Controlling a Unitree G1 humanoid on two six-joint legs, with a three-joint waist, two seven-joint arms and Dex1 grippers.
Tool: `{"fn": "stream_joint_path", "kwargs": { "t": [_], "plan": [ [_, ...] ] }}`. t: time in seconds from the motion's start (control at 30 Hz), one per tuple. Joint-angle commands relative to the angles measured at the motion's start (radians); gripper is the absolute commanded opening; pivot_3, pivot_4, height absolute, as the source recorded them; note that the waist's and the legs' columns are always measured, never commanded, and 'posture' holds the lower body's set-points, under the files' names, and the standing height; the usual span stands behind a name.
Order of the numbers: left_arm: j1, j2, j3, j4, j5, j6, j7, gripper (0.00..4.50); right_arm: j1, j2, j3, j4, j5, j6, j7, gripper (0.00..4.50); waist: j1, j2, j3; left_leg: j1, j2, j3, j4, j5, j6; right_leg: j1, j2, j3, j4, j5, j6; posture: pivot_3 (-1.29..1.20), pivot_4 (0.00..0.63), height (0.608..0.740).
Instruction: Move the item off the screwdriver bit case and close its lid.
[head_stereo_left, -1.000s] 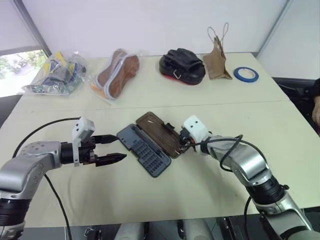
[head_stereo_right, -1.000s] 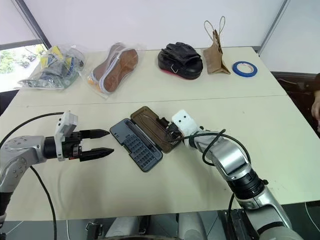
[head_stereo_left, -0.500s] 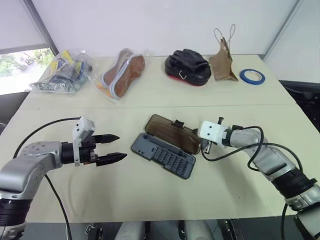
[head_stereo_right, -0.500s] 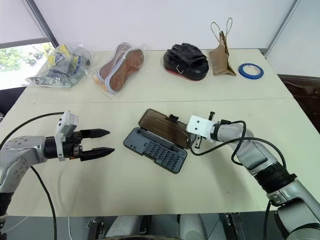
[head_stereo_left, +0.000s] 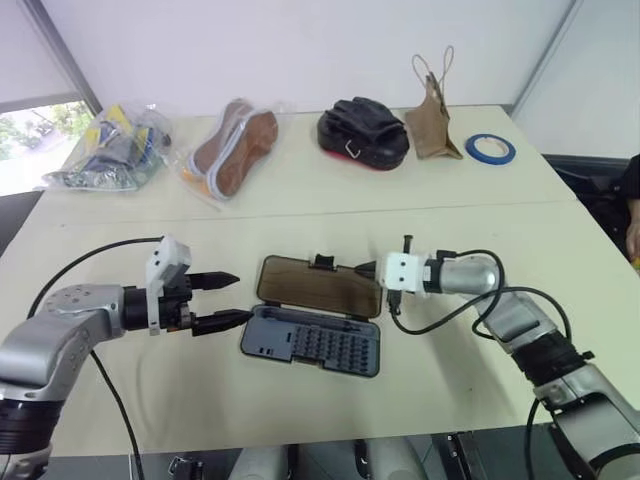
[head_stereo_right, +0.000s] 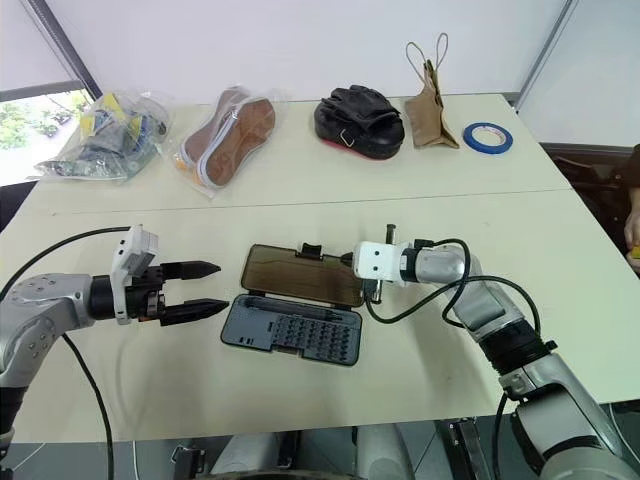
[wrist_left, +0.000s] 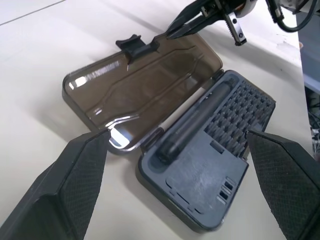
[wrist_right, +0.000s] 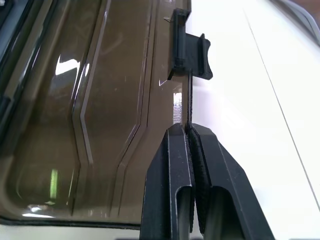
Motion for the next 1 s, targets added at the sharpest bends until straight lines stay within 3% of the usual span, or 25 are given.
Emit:
{"fn": "stream_joint_path", "kwargs": {
  "t": [0.03, 0.47, 0.87, 1.0],
  "plan": [
    [0.012, 0.014, 0.018, -0.038, -0.004, -0.009, -0.002, 4.5, -0.009, 0.043, 0.024, 0.033, -0.033, -0.083, 0.012, 0.02, -0.001, 0.0, 0.0, 0.0, 0.0, 0.0, 0.0, 0.0, 0.0, 0.0, 0.0, 0.0, 0.0, 0.0, 0.0, 0.0, 0.15, 0.74],
    [0.005, 0.006, 0.008, -0.022, 0.006, -0.017, 0.001, 4.5, -0.131, 0.156, 0.015, 0.28, -0.187, -0.329, -0.098, 0.02, -0.017, 0.0, 0.0, 0.009, 0.001, 0.001, -0.002, 0.001, -0.002, 0.006, 0.002, 0.002, 0.001, 0.0, -0.001, 0.0, 0.15, 0.74],
    [0.014, -0.012, 0.007, -0.018, 0.018, -0.029, 0.01, 4.5, -0.122, 0.144, -0.007, 0.228, -0.147, -0.277, -0.031, 0.02, -0.024, 0.0, 0.0, 0.009, 0.001, 0.0, -0.002, 0.002, -0.004, 0.006, 0.002, 0.002, 0.003, 0.001, -0.001, 0.0, 0.15, 0.74],
    [0.003, -0.019, 0.002, -0.01, 0.021, -0.03, 0.012, 4.5, -0.121, 0.138, 0.004, 0.227, -0.156, -0.281, -0.014, 1.47, -0.023, 0.0, 0.0, 0.009, 0.001, 0.0, -0.002, 0.002, -0.004, 0.006, 0.002, 0.002, 0.003, 0.001, -0.001, 0.0, 0.15, 0.74]
  ]
}}
